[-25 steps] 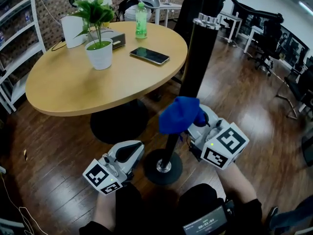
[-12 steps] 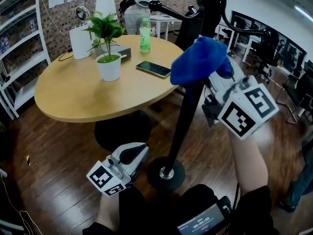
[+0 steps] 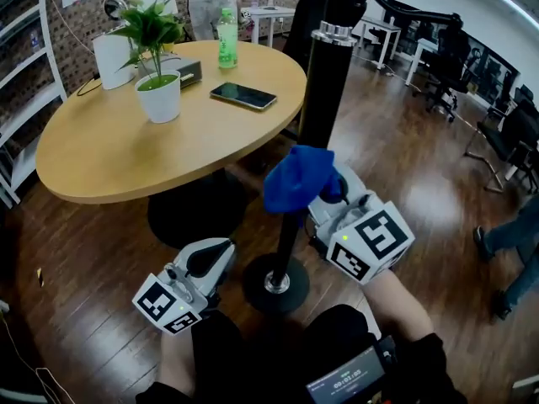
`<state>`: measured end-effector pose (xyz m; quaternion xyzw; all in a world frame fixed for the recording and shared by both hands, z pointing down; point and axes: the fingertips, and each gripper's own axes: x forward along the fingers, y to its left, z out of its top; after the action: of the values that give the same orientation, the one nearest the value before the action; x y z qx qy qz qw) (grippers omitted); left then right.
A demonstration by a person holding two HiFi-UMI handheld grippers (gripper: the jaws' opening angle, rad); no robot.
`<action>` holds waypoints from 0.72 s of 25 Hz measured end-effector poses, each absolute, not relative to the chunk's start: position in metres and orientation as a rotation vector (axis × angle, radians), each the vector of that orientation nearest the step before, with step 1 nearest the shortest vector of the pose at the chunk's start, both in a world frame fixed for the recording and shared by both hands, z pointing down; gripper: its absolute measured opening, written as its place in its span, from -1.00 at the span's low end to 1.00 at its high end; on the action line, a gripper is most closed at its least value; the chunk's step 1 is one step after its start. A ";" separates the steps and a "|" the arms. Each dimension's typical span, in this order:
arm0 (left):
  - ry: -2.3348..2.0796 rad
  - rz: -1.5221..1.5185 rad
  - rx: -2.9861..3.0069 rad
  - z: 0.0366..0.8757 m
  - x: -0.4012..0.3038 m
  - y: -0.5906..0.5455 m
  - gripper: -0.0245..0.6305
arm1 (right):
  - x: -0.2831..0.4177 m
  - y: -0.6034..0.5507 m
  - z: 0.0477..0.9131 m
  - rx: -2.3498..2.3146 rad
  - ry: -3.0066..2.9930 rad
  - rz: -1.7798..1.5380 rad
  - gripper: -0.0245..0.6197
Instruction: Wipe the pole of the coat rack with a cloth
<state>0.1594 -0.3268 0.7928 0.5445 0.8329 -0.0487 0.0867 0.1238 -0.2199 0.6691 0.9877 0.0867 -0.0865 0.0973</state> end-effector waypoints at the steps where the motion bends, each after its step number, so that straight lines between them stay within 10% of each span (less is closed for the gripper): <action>1: 2.481 -0.133 1.627 0.797 0.160 -0.326 -0.95 | 0.126 -0.220 0.695 2.954 0.257 -0.217 -0.86; 18: 2.503 0.068 1.740 0.878 0.174 -0.334 -0.95 | 0.153 -0.236 1.147 3.098 0.242 0.730 -0.86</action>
<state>0.1739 -0.3345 0.8784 0.5701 0.8200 0.0224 0.0464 0.1527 -0.2356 1.1471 0.9702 0.0757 0.2287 -0.0251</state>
